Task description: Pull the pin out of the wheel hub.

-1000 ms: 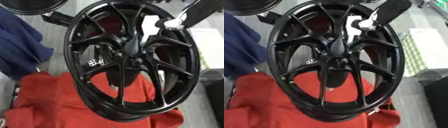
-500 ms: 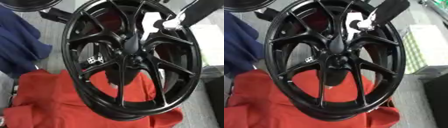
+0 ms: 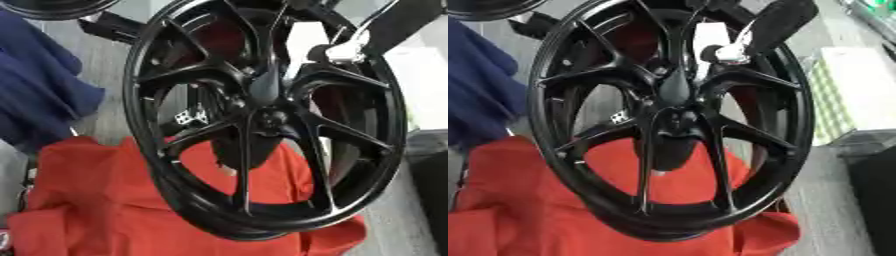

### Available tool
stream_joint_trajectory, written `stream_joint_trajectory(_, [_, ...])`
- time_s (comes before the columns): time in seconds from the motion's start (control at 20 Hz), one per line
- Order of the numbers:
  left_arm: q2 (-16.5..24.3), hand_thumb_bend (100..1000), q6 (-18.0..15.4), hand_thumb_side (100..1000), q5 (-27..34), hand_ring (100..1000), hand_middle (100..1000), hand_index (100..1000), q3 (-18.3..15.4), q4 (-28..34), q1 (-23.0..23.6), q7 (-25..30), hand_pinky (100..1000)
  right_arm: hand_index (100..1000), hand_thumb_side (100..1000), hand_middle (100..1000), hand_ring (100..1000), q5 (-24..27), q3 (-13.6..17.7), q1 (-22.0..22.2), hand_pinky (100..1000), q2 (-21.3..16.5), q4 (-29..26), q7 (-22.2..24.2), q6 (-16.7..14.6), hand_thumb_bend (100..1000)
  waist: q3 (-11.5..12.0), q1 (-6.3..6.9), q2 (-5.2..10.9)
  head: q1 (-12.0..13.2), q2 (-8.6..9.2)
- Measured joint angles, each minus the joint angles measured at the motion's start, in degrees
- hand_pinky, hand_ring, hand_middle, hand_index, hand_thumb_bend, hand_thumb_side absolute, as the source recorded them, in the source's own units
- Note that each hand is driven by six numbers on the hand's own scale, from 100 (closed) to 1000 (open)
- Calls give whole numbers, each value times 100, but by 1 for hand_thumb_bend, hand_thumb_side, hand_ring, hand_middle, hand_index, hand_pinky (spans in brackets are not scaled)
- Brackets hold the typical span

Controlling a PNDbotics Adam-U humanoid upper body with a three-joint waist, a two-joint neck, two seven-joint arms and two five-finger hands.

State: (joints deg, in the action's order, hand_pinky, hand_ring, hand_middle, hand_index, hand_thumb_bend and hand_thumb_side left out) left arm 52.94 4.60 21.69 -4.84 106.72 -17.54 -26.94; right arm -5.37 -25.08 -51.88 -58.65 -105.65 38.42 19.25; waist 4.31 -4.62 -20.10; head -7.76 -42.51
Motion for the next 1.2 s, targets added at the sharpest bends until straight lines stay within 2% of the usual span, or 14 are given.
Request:
stream_joint_trajectory(0.7, [-52,590,-8,701,0,756,808,855,0,0,1,9,749,895,259,853,896,-181,-37,-1,868,116,339,3,-101,363,31,6,-53,-44,148])
stream_joint_trajectory(1.2, [-56,584,-8,703,0,756,809,856,-1,0,2,11,751,869,241,806,889,-256,-70,-4,866,196,532,20,-182,360,59,6,-106,-52,185])
